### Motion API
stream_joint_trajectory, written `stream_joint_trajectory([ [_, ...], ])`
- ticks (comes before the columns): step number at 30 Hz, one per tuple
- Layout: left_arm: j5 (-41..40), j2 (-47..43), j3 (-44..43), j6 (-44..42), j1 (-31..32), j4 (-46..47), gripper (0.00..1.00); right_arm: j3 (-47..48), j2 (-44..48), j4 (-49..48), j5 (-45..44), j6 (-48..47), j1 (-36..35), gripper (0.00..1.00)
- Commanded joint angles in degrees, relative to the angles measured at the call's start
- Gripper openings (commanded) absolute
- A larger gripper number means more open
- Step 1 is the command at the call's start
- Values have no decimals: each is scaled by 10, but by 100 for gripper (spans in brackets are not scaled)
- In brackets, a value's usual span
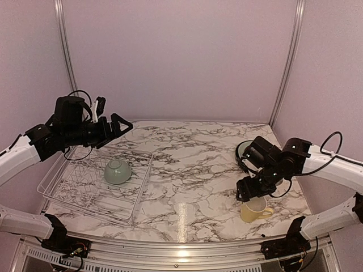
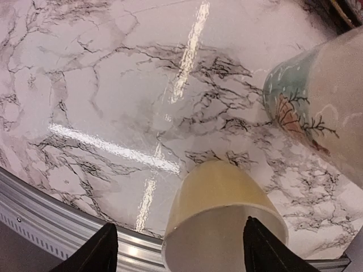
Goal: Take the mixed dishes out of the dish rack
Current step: Place the cup at the center of the board, then grab the bowl from the dish rack.
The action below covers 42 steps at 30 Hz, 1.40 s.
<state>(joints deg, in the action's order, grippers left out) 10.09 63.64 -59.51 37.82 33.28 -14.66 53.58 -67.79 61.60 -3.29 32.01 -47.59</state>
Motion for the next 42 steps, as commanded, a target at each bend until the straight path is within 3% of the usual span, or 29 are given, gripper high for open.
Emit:
stream_joint_trajectory([
  [1,-72,-23,-4,-36,1,-91,99,57,32,20,-19,-14,3,79],
  [10,-174,-24,0,-57,1,-199,98,155,21,17,-47,-67,4,82],
  [15,-206,26,-17,-66,1,-245,98,201,1,-70,-41,-118,10,82],
  [26,-243,212,-92,-92,-1,-293,99,236,-103,-329,153,-158,9,80],
  [36,-261,283,-102,-96,-10,-295,98,223,-132,-346,161,-163,4,79],
  [42,-241,300,-101,-105,-20,-277,88,220,-144,-345,169,-163,2,79],
])
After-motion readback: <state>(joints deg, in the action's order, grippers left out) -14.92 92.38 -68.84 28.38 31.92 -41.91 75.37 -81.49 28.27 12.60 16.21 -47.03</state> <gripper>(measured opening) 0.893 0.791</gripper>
